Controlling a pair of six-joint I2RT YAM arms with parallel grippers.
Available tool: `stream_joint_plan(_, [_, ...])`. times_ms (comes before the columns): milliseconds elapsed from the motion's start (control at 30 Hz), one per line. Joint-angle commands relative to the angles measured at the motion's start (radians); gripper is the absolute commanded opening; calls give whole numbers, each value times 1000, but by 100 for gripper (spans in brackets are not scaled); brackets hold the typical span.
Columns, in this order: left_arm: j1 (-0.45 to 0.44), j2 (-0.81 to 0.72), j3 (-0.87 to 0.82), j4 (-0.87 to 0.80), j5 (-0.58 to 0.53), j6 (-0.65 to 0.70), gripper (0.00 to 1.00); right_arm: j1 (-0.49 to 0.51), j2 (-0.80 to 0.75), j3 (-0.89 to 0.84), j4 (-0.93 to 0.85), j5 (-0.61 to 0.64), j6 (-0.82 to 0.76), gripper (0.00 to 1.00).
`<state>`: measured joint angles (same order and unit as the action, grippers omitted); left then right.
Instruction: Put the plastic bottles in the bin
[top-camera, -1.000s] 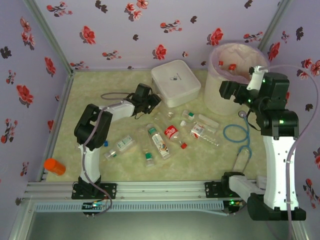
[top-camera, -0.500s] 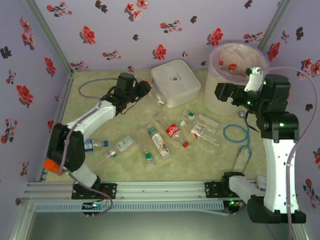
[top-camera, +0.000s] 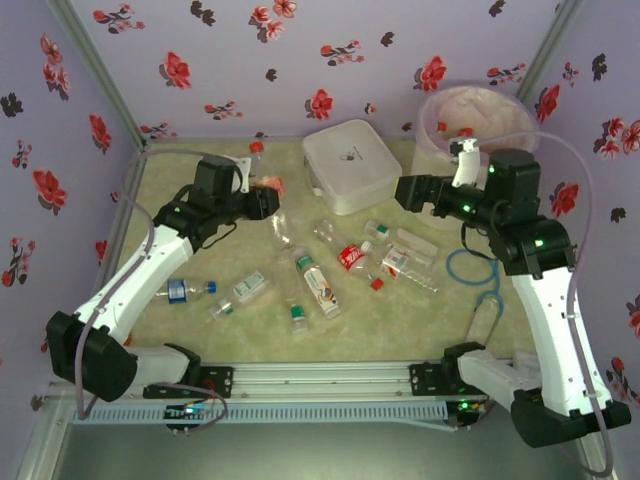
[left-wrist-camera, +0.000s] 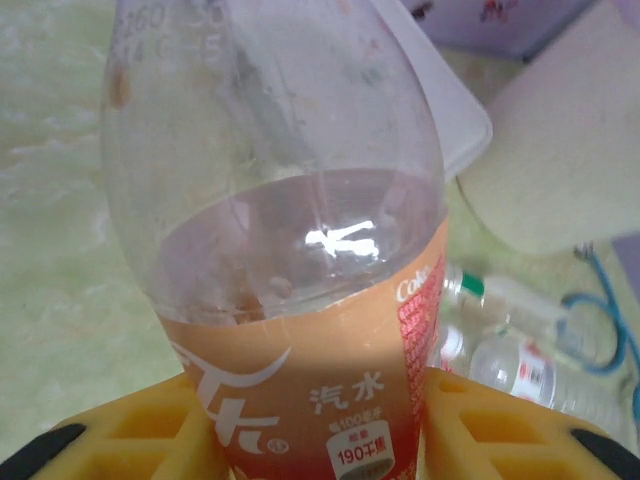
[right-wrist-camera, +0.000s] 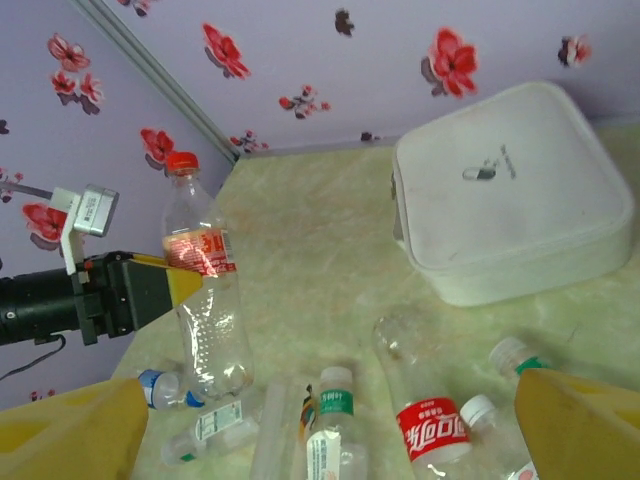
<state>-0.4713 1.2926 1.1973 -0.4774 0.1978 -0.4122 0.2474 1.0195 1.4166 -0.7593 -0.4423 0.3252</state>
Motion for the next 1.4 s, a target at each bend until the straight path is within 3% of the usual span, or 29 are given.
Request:
stream_joint_plan(0, [0,-15,-1,-84,112,154,31,14,-29,-64,65,1,63,93])
stream_joint_plan(167, [-16,-16,3,-94,226,262,33,27,-30,-130,121,-41,117,92])
stream_joint_plan(367, [-48,-15,-14,-41,312,292,34,56,16,-176,275,-116,210,94])
stream_joint_plan(867, [-84,-16,-60,97,393,265,34,126,159,-192,540,-211,325,99])
stream_joint_plan(1167, [-99,-3,-67,166,444,247,34,193,341,-124,611,-237,338,99])
stream_joint_plan(1367, [-108,10,-64,199,457,236,34,237,455,-70,697,-294,377,92])
